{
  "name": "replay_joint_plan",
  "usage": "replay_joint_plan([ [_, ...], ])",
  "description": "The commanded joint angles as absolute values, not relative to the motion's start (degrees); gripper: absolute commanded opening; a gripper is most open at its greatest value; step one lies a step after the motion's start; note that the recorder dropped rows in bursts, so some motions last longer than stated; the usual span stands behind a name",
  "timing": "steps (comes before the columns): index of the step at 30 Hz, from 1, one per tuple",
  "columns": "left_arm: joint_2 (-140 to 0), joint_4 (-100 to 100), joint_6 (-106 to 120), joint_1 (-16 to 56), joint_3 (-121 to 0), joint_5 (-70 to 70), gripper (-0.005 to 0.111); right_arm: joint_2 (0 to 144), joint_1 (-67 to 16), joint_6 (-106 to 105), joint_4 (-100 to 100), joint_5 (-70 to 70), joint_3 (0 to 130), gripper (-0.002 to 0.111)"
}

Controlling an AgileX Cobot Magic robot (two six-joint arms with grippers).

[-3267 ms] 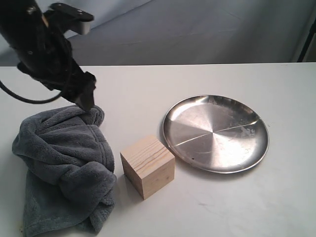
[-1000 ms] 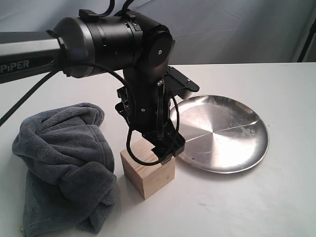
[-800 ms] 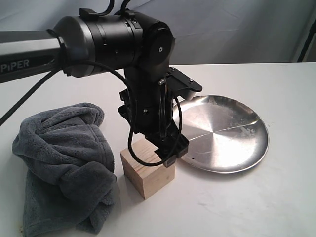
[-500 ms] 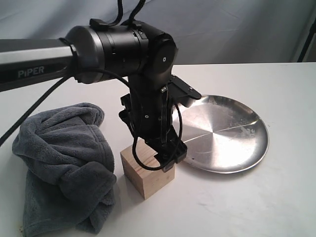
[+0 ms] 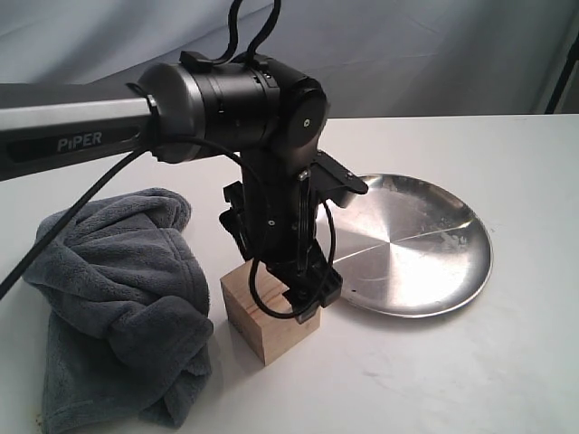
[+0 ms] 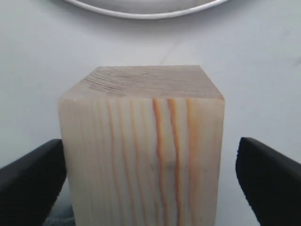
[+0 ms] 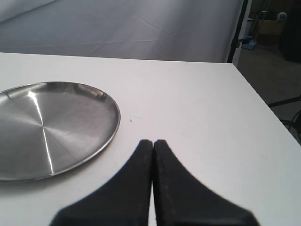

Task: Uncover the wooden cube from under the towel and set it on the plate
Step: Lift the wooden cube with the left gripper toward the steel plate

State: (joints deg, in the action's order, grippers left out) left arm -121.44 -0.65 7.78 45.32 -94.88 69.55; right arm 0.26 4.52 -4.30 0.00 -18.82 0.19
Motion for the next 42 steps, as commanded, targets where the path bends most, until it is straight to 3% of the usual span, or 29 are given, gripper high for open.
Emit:
replay_joint_plan([
  [1, -122.4, -0.6, 8.1, 45.6, -95.3, 69.0, 0.091, 0.0, 4.6, -4.2, 0.7, -18.8, 0.0, 0.000],
  [20, -126.9, -0.7, 8.2, 45.6, -95.3, 67.2, 0.088, 0.0, 4.6, -4.2, 0.7, -18.8, 0.0, 0.000],
  [27, -126.9, -0.7, 8.2, 45.6, -95.3, 67.8, 0.041, 0.0, 4.6, -4.2, 0.7, -18.8, 0.0, 0.000],
  [35, -126.9, -3.4, 8.2, 45.6, -95.3, 70.0, 0.023, 0.0, 4.6, -4.2, 0.7, -18.8, 0.0, 0.000],
  [42, -126.4, -5.3, 7.5, 45.6, -95.3, 70.0, 0.020, 0.0, 4.6, -4.2, 0.7, -18.8, 0.0, 0.000],
])
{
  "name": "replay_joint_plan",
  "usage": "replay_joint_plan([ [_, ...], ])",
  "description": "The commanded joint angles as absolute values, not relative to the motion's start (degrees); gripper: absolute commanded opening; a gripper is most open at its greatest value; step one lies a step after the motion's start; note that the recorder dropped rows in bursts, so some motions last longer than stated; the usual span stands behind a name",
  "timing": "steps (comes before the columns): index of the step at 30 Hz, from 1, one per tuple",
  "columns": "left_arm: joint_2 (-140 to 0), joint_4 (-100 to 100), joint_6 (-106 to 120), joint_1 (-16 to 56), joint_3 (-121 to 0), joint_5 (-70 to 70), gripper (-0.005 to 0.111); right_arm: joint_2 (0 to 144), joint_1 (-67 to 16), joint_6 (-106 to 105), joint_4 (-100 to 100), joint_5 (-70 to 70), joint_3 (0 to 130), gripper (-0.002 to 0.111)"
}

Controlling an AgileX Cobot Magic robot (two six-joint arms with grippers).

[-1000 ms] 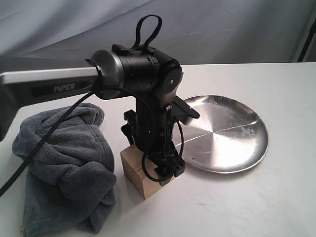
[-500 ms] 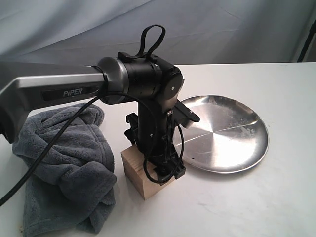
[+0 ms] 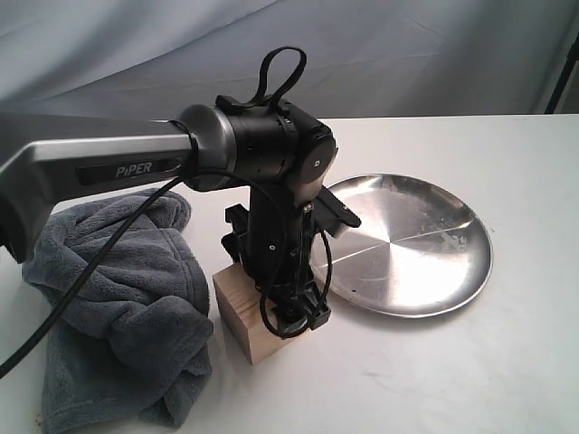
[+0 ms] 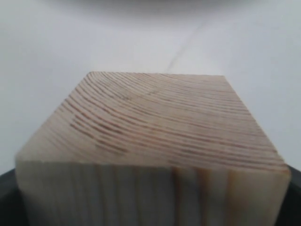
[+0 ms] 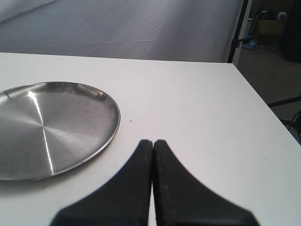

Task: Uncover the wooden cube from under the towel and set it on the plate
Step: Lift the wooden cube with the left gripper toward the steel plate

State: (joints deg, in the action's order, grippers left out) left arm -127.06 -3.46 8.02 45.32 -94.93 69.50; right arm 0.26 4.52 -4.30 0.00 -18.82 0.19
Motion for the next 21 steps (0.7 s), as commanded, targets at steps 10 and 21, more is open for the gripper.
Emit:
replay_joint_plan([
  [10, -122.2, -4.8, 5.9, 45.6, -98.5, 70.0, 0.020, 0.0, 4.6, -4.2, 0.7, -18.8, 0.0, 0.000],
  [21, -121.5, -0.6, 2.7, 45.6, -108.7, 70.0, 0.015, 0.0, 4.6, -4.2, 0.7, -18.8, 0.0, 0.000],
])
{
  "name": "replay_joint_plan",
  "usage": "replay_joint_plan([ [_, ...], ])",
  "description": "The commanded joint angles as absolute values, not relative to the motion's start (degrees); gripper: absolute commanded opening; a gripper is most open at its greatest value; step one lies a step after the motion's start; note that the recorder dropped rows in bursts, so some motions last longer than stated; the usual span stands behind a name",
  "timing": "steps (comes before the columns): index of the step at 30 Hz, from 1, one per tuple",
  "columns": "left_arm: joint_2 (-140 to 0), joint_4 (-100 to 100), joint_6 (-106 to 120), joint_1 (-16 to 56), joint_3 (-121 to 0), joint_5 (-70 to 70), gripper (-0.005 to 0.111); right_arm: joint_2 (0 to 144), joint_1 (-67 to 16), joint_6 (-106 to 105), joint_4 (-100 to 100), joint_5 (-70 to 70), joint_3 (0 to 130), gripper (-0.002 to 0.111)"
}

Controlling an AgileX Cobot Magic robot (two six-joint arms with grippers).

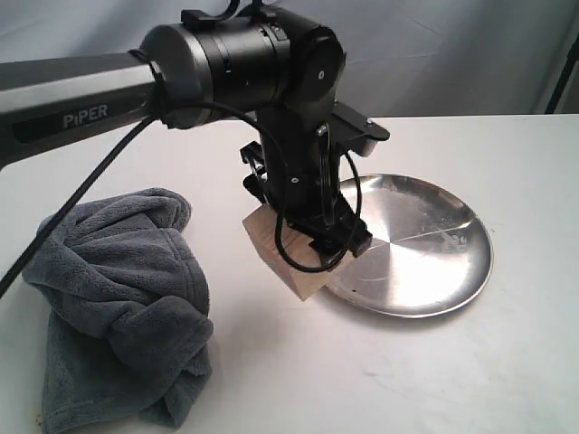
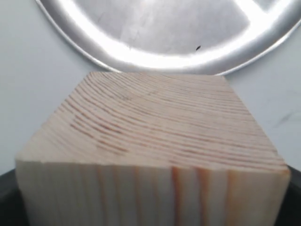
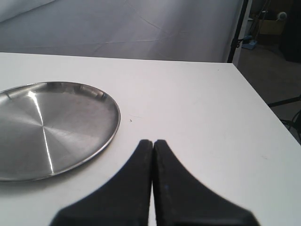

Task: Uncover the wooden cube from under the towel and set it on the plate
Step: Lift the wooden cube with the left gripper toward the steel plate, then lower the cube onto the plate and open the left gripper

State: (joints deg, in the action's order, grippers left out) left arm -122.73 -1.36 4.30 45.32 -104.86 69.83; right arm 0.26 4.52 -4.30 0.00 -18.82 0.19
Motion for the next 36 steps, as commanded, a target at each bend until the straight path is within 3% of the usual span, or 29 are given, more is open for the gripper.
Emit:
replay_joint_plan([
  [1, -121.5, -0.6, 2.4, 45.6, -109.4, 70.0, 0.014, 0.0, 4.6, -4.2, 0.7, -18.8, 0.0, 0.000],
  [15, -122.1, 2.4, -0.7, 45.6, -120.1, 70.0, 0.012, 0.0, 4.6, -4.2, 0.7, -18.8, 0.0, 0.000],
  [27, -132.6, 4.1, -1.5, 45.6, -131.8, 70.0, 0.012, 0.0, 4.6, -4.2, 0.7, -18.8, 0.0, 0.000],
  [36, -139.3, 4.1, -1.5, 45.6, -132.9, 70.0, 0.012, 0.0, 4.6, -4.2, 0.7, -18.8, 0.0, 0.000],
])
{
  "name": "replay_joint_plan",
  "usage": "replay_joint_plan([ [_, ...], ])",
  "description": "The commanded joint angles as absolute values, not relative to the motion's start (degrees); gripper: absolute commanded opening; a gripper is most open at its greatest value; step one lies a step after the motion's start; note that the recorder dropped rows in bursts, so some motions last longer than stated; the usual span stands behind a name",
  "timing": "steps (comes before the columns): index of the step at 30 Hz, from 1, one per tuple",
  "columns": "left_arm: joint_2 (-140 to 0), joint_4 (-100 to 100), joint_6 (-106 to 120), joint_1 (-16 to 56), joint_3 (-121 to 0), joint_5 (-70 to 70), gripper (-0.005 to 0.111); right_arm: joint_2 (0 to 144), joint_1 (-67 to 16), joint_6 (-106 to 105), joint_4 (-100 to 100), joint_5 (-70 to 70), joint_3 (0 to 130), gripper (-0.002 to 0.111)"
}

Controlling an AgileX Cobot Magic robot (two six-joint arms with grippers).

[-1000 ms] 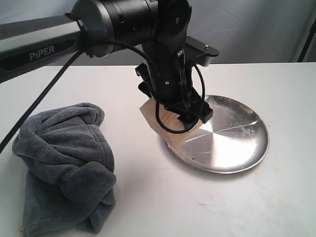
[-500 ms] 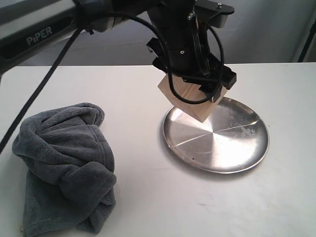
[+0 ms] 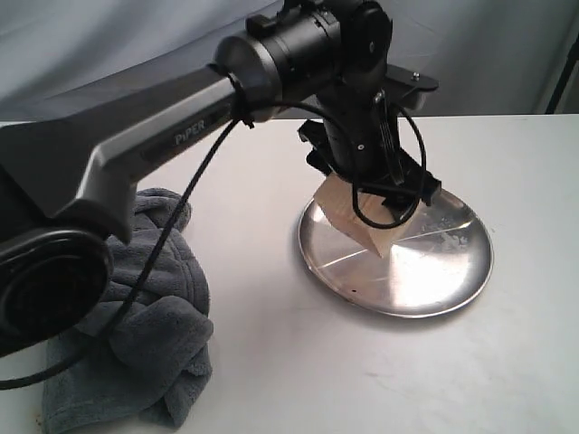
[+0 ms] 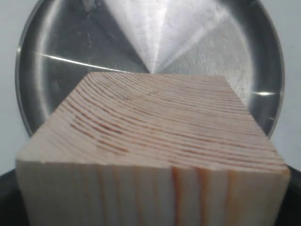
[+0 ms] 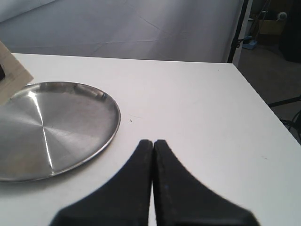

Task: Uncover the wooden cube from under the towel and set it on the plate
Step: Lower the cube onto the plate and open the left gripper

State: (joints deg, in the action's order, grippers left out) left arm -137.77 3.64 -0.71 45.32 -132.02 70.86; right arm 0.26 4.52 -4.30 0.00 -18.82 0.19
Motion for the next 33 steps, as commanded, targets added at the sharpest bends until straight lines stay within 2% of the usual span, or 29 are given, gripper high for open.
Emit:
replay_joint_plan([
  [1, -140.0, 4.1, -1.5, 45.6, -132.9, 70.0, 0.012, 0.0, 4.6, -4.2, 0.7, -18.8, 0.0, 0.000],
  [18, -144.7, 2.8, -1.3, 45.6, -132.9, 70.0, 0.012, 0.0, 4.6, -4.2, 0.7, -18.8, 0.0, 0.000],
  [21, -144.8, 2.6, -0.9, 45.6, -132.9, 70.0, 0.024, 0.0, 4.6, -4.2, 0.7, -18.8, 0.0, 0.000],
  [26, -144.8, 2.6, -0.9, 45.6, -132.9, 70.0, 0.055, 0.0, 4.6, -4.2, 0.7, -18.8, 0.0, 0.000],
  [33, -144.8, 2.6, -0.9, 45.6, -132.9, 70.0, 0.078, 0.0, 4.6, -4.2, 0.7, -18.8, 0.0, 0.000],
])
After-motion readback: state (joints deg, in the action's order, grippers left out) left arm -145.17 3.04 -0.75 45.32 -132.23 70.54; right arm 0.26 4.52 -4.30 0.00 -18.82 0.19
